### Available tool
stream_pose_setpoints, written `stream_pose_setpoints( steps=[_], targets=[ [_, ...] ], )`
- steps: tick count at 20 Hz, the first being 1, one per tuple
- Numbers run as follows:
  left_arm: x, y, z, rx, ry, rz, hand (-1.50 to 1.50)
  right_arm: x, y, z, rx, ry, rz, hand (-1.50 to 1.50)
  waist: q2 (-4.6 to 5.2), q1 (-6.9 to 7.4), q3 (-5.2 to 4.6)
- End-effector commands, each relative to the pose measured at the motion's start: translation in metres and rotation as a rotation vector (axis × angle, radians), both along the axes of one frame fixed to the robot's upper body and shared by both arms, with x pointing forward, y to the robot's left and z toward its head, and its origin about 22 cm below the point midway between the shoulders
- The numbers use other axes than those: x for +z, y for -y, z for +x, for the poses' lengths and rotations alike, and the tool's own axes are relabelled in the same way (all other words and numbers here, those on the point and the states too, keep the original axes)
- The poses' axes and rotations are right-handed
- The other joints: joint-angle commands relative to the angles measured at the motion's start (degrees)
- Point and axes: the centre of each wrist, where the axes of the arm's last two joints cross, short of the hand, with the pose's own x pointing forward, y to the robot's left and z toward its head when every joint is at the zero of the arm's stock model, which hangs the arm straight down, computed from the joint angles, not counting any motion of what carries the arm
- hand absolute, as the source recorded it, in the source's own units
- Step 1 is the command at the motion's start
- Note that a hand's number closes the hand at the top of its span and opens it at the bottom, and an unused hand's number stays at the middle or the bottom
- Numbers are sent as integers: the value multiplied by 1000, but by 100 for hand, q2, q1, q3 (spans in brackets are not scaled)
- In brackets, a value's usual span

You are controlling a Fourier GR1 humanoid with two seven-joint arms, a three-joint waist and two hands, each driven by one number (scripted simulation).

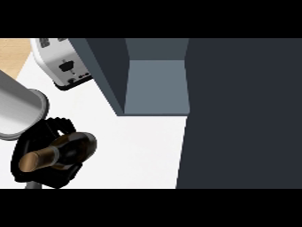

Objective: Pick up the wine, place it into the cabinet and close the cabinet

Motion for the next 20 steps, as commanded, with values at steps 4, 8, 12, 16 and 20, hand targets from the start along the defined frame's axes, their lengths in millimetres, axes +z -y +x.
stream_pose_setpoints(
  steps=[4,8,12,16,20],
  targets=[
    [50,27,-7,-38,-33,9,150,2,4,-23,44,38,69,-150,6,-4,1],
    [68,74,4,-85,-44,23,150,9,0,-16,53,21,60,-150,13,-21,-3],
    [95,104,10,-139,-21,5,150,23,0,-23,58,36,57,-150,10,-44,-5],
    [98,140,9,-155,-12,-19,150,6,4,-26,58,36,75,-150,13,-68,-1],
    [124,154,18,-169,-40,-43,150,6,11,-12,63,25,48,-150,17,-40,-2]
  ],
)
